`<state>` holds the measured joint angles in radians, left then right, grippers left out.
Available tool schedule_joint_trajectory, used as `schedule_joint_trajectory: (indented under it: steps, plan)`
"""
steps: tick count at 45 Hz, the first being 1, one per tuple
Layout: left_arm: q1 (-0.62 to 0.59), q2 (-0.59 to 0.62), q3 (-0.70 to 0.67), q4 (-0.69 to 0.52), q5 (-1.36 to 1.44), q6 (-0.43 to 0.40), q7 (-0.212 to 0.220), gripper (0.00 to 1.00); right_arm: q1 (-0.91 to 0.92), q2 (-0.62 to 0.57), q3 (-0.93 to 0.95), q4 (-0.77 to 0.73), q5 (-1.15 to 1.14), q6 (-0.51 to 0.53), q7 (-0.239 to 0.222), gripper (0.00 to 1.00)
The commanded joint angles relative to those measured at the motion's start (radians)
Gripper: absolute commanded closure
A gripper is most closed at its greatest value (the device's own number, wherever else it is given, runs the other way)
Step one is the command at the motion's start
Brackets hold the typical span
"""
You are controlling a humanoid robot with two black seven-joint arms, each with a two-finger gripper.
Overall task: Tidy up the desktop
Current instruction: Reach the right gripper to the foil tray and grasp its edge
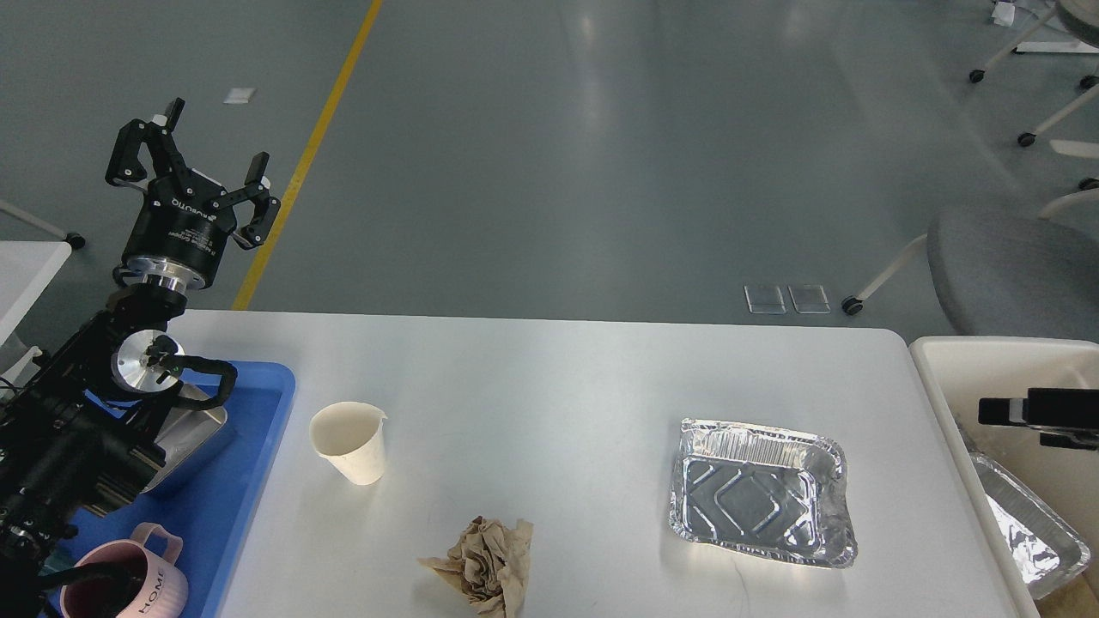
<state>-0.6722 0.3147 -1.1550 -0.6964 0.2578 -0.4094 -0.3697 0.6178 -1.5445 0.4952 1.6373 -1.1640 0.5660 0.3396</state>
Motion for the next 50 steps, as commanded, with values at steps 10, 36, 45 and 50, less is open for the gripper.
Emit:
schedule_joint_trajectory:
  steps: [10, 36, 45, 50]
  plan:
    - [0.016, -0.002, 0.001, -0.002, 0.005, 0.009, 0.000, 0.03, -0.050, 0.294, -0.011, -0.191, -0.095, -0.044, -0.073, 0.00]
    - [0.032, 0.007, 0.001, -0.002, 0.011, 0.012, 0.002, 0.03, -0.099, 0.682, -0.017, -0.497, -0.367, -0.061, -0.083, 0.00]
    - [0.034, 0.009, 0.001, -0.002, 0.011, 0.012, 0.002, 0.03, -0.096, 0.764, -0.015, -0.614, -0.460, -0.064, -0.083, 0.00]
    - [0.036, 0.009, 0.001, -0.002, 0.011, 0.012, 0.002, 0.03, -0.098, 0.799, -0.017, -0.640, -0.460, -0.063, -0.083, 0.00]
